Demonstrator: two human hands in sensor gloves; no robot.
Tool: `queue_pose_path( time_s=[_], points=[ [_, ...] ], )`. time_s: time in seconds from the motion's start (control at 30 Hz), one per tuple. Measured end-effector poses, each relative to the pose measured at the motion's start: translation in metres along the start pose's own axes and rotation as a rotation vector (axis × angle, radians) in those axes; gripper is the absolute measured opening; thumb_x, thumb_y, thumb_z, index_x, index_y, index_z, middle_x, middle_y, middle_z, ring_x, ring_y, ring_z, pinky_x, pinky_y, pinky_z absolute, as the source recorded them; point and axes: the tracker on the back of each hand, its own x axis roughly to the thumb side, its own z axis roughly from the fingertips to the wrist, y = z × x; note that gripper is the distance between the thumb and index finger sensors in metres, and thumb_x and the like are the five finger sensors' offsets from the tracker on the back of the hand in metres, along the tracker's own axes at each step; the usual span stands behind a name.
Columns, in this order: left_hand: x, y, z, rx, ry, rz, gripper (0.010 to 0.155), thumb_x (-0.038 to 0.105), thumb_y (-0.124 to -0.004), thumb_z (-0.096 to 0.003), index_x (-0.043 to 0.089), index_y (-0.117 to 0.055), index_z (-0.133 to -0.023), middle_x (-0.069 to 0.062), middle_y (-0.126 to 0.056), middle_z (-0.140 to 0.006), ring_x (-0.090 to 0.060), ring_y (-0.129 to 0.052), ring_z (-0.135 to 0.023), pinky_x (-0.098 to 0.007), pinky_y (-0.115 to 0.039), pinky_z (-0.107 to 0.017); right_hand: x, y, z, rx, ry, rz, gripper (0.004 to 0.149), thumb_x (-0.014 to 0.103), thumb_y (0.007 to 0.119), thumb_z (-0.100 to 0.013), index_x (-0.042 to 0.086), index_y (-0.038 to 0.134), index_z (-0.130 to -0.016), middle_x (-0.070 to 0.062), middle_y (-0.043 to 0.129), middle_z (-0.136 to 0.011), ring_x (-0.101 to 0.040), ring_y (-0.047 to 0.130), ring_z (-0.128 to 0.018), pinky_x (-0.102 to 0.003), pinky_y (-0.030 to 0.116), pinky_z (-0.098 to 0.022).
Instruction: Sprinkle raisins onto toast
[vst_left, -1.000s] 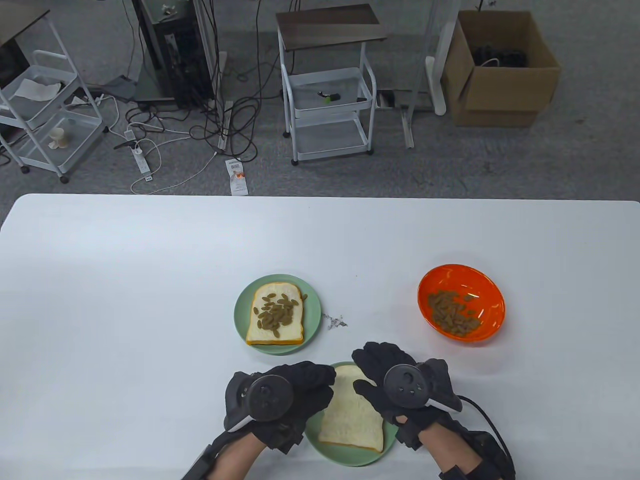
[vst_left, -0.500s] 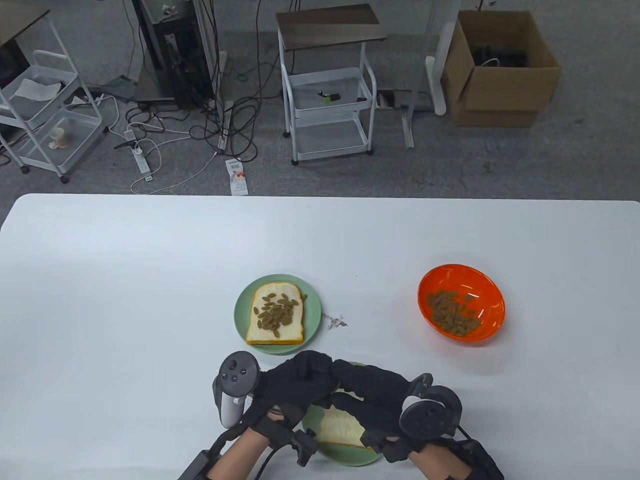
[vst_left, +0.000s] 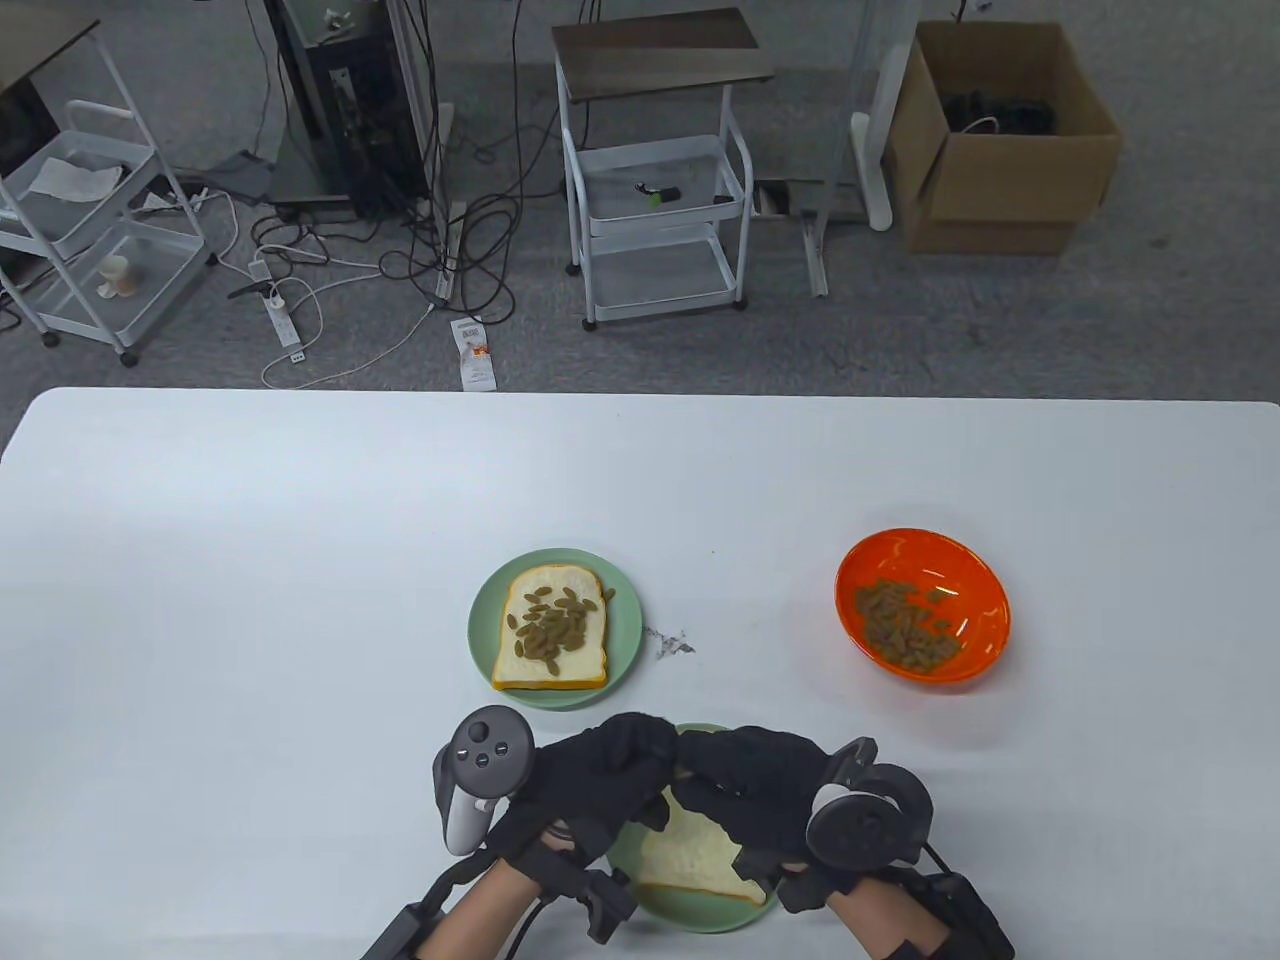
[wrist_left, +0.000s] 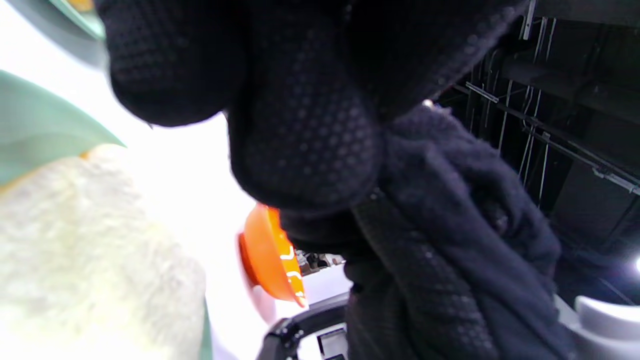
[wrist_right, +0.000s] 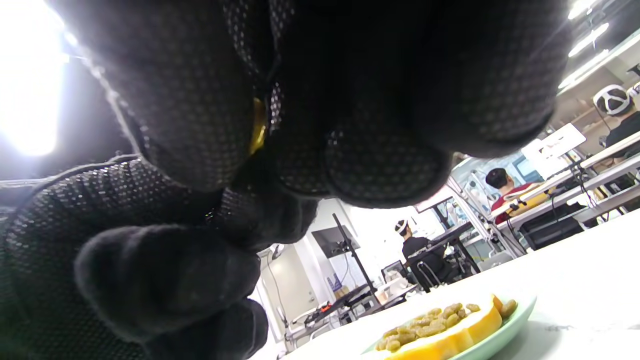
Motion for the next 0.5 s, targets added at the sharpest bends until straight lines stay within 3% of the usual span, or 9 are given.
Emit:
queue_pose_path(
  time_s=[0.3, 0.5],
  points=[
    [0.001, 0.000, 0.001, 0.032, 0.012, -0.057, 0.041, 0.044, -0.093, -0.0417, 0.033, -0.090, -0.081, 0.007, -0.107, -0.066, -0.007, -0.115, -0.038, -0.030, -0.098, -0.037, -0.013, -0.001, -0.003, 0.010, 0.081, -0.131, 0.044, 0.035, 0.109, -0.029, 0.012, 0.101, -0.066, -0.007, 0.111, -0.050, -0.026, 0.113, -0.033, -0.040, 0.096, -0.027],
    [0.003, 0.002, 0.003, 0.053, 0.018, -0.068, 0.047, 0.050, -0.089, -0.0434, 0.032, -0.087, -0.087, 0.005, -0.105, -0.072, -0.009, -0.114, -0.043, -0.032, -0.097, -0.040, -0.022, -0.024, -0.006, -0.121, 0.149, -0.114, 0.043, 0.034, 0.109, -0.029, 0.012, 0.101, -0.065, -0.008, 0.111, -0.049, -0.026, 0.112, -0.031, -0.041, 0.096, -0.026]
  ],
)
